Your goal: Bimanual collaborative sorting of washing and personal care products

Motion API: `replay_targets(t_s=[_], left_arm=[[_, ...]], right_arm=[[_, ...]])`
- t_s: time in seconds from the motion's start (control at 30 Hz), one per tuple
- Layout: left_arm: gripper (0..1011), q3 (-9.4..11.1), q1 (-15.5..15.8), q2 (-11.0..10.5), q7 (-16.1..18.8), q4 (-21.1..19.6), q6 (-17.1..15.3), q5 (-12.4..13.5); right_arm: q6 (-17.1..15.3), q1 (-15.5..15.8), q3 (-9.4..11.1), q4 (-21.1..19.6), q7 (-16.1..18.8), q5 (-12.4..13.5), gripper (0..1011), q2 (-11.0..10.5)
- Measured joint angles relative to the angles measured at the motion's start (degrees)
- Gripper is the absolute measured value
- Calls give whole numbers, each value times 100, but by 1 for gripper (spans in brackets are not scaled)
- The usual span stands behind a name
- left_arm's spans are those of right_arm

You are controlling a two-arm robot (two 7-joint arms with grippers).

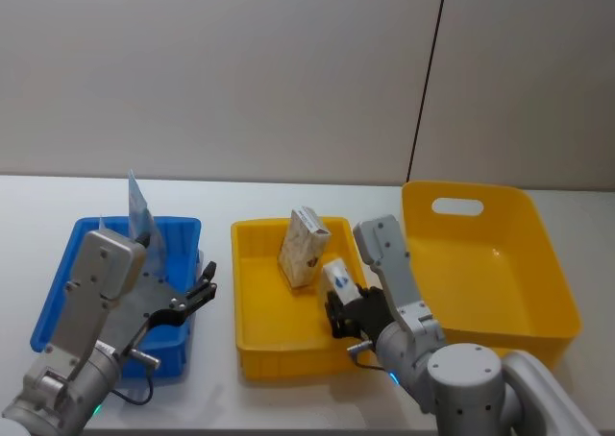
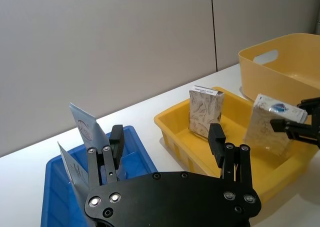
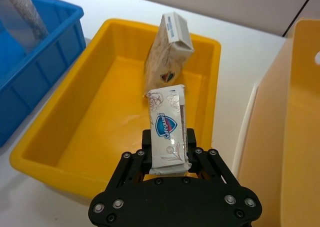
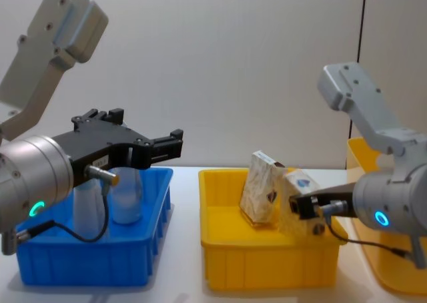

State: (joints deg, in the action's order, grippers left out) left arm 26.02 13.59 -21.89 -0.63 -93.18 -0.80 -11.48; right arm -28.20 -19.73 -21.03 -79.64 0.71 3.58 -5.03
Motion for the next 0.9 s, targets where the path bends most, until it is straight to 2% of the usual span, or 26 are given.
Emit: replay_targets(t_s=[0.3,0.5,0.53,0.7,0.9], left_arm=[[1001,0,0,0,0,0,0,0],[1001,0,0,0,0,0,0,0],[1001,0,0,0,0,0,0,0],[1001,0,0,0,0,0,0,0],[1001,0,0,0,0,0,0,0]], right_arm=[[556,22,40,-61,-48,-105,338,-35],[1057,38,121,-160,-69,-149,337,-65],[1057,38,121,-160,-69,-149,337,-65],[1433,64,252,-328,-127,-173,329,-105],[1590,121,429,-564,-280,-242,329,-150]])
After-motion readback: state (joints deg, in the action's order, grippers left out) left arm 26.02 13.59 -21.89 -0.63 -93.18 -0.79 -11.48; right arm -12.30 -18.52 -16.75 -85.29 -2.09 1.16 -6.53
